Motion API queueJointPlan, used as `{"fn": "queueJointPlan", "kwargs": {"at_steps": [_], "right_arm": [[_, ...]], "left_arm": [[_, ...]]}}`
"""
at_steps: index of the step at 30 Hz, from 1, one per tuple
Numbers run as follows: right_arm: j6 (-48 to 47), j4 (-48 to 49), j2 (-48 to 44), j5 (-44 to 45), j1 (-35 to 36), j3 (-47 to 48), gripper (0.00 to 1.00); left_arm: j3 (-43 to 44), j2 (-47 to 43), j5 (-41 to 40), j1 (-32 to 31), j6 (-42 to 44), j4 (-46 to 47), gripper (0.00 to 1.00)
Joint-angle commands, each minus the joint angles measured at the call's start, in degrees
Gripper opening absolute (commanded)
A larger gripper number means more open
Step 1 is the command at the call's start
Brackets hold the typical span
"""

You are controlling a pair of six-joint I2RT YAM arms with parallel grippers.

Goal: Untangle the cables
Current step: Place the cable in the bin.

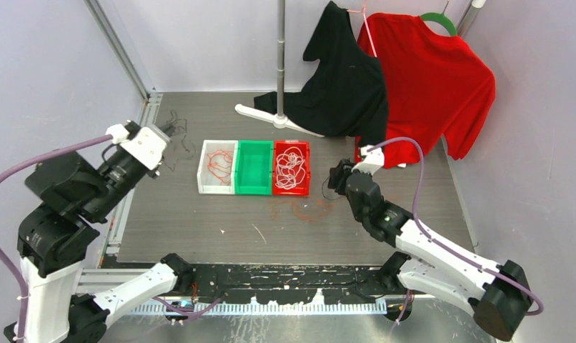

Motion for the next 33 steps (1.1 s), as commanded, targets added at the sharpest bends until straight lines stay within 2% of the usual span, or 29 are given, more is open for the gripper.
{"fn": "queueJointPlan", "kwargs": {"at_steps": [1, 5, 9, 14, 17, 24, 28, 33], "right_arm": [[-0.82, 1.92, 6.62, -8.73, -6.56, 6.33, 0.56], [-0.34, 4.31, 14.36, -14.20, -14.36, 9.12, 0.57], [-0.72, 6.39, 23.69, -17.08, -20.06, 12.40, 0.56], [-0.13, 7.51, 34.16, -18.99, -23.12, 15.02, 0.53], [1.04, 6.52, 37.20, -18.81, -23.47, 14.47, 0.47], [6.19, 5.99, 35.96, -22.11, -23.52, 6.03, 0.37], [10.04, 6.58, 28.87, -23.88, -22.85, -0.88, 0.31], [12.86, 2.28, 18.78, -23.99, -19.63, -5.58, 0.26]], "left_arm": [[-2.53, 0.77, 9.49, -0.22, -4.46, -2.63, 0.00], [-6.98, 2.26, 10.59, -0.24, -4.68, 1.76, 0.00], [-7.89, 5.43, 10.76, -0.24, -4.60, 4.46, 0.00], [-7.98, 9.80, 11.03, -0.23, -3.22, 8.01, 0.00], [-7.35, 12.25, 11.49, -0.21, -3.18, 9.50, 0.00], [-6.22, 17.15, 11.28, -0.22, -1.80, 12.40, 0.00], [-6.38, 19.58, 8.64, -0.23, -0.22, 14.64, 0.00], [-6.55, 22.12, 7.63, -0.21, 0.42, 15.35, 0.00]]}}
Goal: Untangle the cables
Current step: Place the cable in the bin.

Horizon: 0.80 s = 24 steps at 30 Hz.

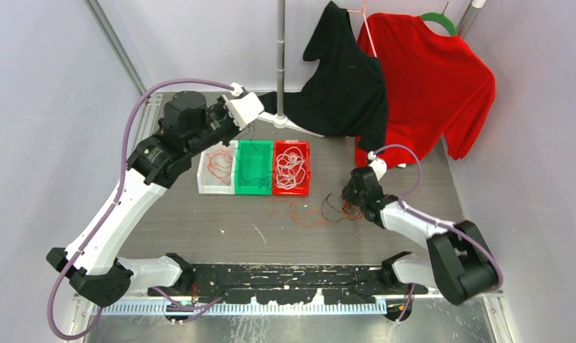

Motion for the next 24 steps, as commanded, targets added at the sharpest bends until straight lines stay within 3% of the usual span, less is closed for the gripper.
{"fn": "queueJointPlan", "kwargs": {"at_steps": [1, 11, 17, 24], "right_arm": [[4.58, -3.51, -8.62, -0.87, 3.56, -2.67, 0.26], [7.38, -11.23, -21.22, -0.74, 8.45, -2.85, 0.25], [8.32, -11.31, -21.52, -1.78, 8.89, -2.19, 0.24], [12.36, -8.12, -20.37, -1.34, 13.01, -3.61, 0.18]], "left_arm": [[1.15, 1.18, -1.29, -0.23, 1.42, 5.06, 0.00], [-0.28, 5.97, -8.93, -0.09, 7.31, 9.30, 0.00], [-1.95, 6.02, -10.69, 0.04, 9.55, 11.06, 0.00], [-2.82, 8.75, -8.34, 0.08, 4.90, 7.70, 0.00]]}}
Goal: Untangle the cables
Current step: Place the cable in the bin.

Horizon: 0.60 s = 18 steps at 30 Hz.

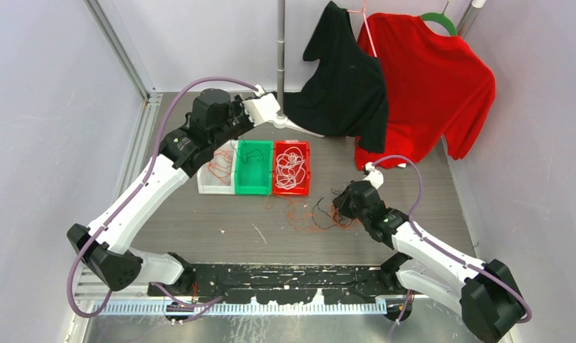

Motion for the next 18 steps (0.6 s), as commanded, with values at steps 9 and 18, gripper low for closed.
{"fn": "queueJointPlan", "kwargs": {"at_steps": [9, 18], "right_arm": [[7.41, 6.42, -0.24, 1.71, 9.38, 0.07, 0.15], [9.63, 7.79, -1.19, 2.65, 12.44, -0.65, 0.13]], "left_arm": [[-0.20, 7.74, 1.44, 0.02, -8.58, 2.43, 0.00], [-0.24, 13.40, 1.24, 0.00, -12.00, -0.04, 0.00]]}}
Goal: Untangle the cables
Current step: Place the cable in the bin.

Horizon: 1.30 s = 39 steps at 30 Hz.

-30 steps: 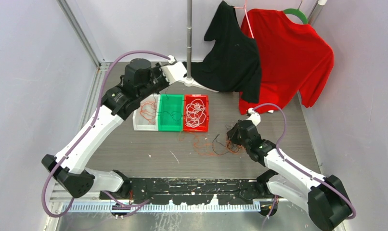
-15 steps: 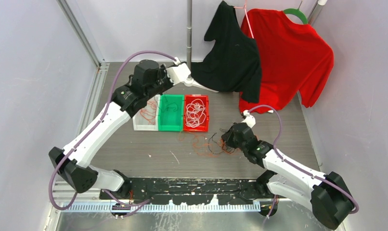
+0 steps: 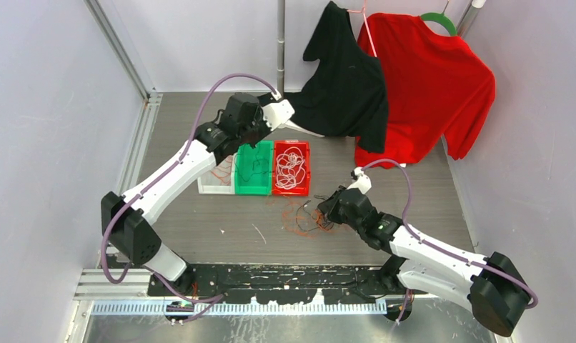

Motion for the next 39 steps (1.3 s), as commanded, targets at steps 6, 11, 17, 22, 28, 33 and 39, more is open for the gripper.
{"fn": "queueJointPlan", "kwargs": {"at_steps": [6, 11, 17, 22, 28, 33, 39], "right_arm": [[2.38, 3.59, -0.97, 2.09, 1.65, -0.88, 0.12], [2.96, 4.12, -0.86, 2.52, 1.74, -1.02, 0.12], [3.13, 4.24, -0.52, 2.44, 2.00, -0.65, 0.12], [3.01, 3.75, -0.46, 2.25, 2.11, -0.49, 0.12], [3.13, 4.03, 0.13, 2.13, 2.27, -0.22, 0.12], [2.90, 3.82, 0.26, 2.56, 2.57, -0.05, 0.12], [2.54, 3.57, 0.60, 2.95, 2.90, -0.13, 0.12]], "left_arm": [[-0.96, 4.78, 0.94, -0.15, -4.60, -0.49, 0.00], [0.12, 8.27, 3.41, -0.32, -7.52, -0.73, 0.00], [-0.03, 12.95, 1.80, -0.27, -7.81, -0.37, 0.00], [-3.75, 15.20, -0.80, -0.24, -7.68, 1.50, 0.00], [-6.78, 16.01, 0.06, 0.31, -8.85, 6.00, 0.00], [-8.41, 16.94, 1.00, 1.92, -10.14, 8.63, 0.00], [-13.36, 16.84, 1.14, 2.81, -9.73, 13.69, 0.00]]}}
